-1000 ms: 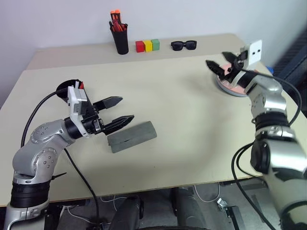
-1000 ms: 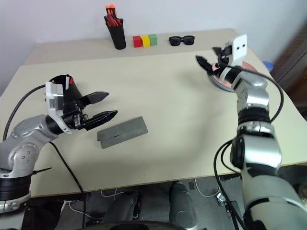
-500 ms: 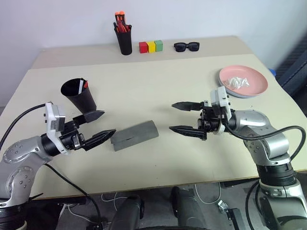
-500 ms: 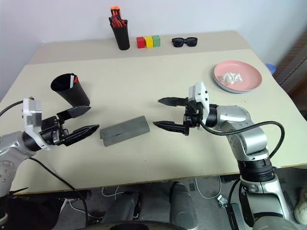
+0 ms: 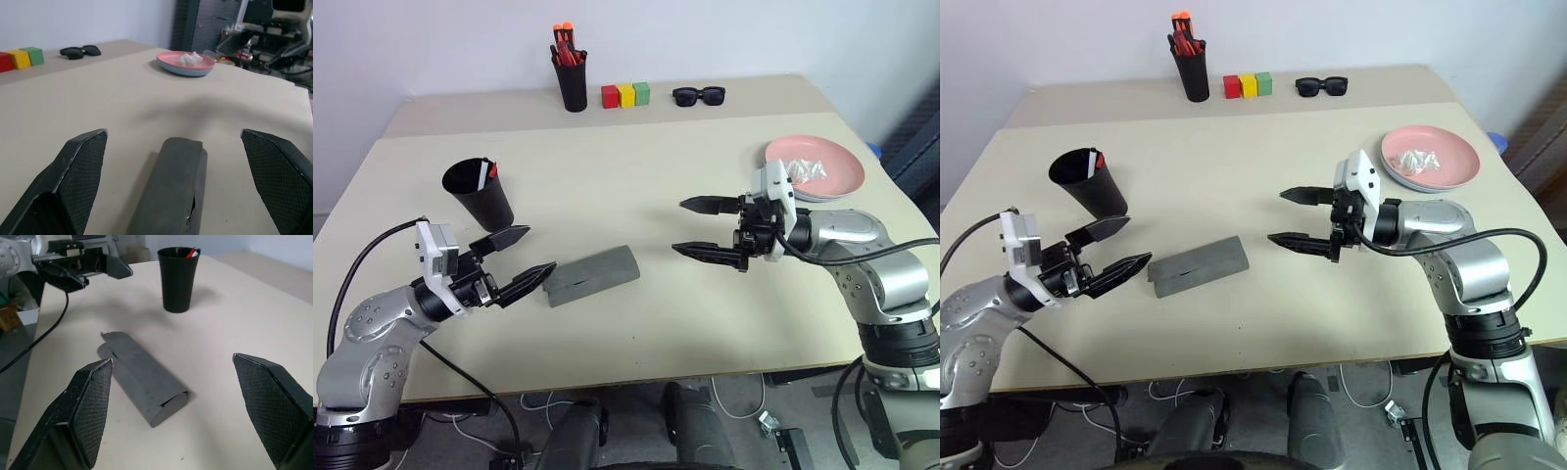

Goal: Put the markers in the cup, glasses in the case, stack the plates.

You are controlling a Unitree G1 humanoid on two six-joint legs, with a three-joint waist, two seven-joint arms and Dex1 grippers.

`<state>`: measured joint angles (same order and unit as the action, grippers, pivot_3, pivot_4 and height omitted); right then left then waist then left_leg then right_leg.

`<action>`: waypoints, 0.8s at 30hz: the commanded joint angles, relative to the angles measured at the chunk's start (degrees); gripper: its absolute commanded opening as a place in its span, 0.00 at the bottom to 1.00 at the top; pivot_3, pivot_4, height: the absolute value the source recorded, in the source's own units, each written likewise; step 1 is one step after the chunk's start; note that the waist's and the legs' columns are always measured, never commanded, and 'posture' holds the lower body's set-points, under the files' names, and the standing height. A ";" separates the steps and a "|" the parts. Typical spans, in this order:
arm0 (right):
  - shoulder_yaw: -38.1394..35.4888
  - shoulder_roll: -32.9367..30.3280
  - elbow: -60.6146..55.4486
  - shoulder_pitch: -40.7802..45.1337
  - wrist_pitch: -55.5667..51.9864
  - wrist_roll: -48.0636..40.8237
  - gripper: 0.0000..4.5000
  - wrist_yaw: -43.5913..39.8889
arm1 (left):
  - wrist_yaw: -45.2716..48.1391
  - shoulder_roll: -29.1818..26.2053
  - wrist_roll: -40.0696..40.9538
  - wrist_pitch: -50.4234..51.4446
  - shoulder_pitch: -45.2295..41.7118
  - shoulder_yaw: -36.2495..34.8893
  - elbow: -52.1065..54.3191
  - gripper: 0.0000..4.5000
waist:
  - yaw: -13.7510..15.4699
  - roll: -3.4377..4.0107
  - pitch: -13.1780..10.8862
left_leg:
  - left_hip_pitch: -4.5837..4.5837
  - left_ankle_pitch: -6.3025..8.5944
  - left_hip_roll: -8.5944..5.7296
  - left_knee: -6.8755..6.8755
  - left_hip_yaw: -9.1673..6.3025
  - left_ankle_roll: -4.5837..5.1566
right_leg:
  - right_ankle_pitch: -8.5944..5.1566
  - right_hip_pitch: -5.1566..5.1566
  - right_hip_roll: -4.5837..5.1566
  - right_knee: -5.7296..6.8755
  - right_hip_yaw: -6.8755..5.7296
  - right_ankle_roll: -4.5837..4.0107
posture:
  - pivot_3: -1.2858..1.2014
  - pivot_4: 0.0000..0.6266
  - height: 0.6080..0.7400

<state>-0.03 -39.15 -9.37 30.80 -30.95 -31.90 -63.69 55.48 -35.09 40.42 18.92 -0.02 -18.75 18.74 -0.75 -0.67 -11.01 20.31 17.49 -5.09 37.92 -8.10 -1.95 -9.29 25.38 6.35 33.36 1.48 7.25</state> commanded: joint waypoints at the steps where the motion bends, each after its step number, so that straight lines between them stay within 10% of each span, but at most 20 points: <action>1: 0.65 0.45 0.44 1.04 0.83 0.46 0.89 -0.37 | -0.95 0.89 -0.12 -1.78 1.07 -0.12 2.55 1.00 | 0.06 0.00 0.00 | 0.00 0.00 0.00 0.00 0.00 0.00 | 0.00 0.00 0.00 -0.01 0.00 0.00 | 0.52 0.24 1.00; 24: 0.36 1.67 5.84 3.08 5.36 3.91 0.89 0.58 | -1.13 -1.61 -0.33 -1.91 -2.53 1.65 2.54 1.00 | 0.06 0.00 -0.01 | 0.02 0.03 -0.03 0.05 0.01 0.04 | 0.02 -0.02 0.00 -0.05 -0.01 -0.01 | 0.52 0.24 1.00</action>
<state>2.39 -37.19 -1.84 33.01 -27.02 -28.15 -63.87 53.36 -35.84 40.04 17.53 -2.13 -16.83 20.97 -0.69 -0.68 -11.02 20.32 17.52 -5.11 37.96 -8.08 -1.90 -9.27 25.37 6.33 33.33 1.47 7.24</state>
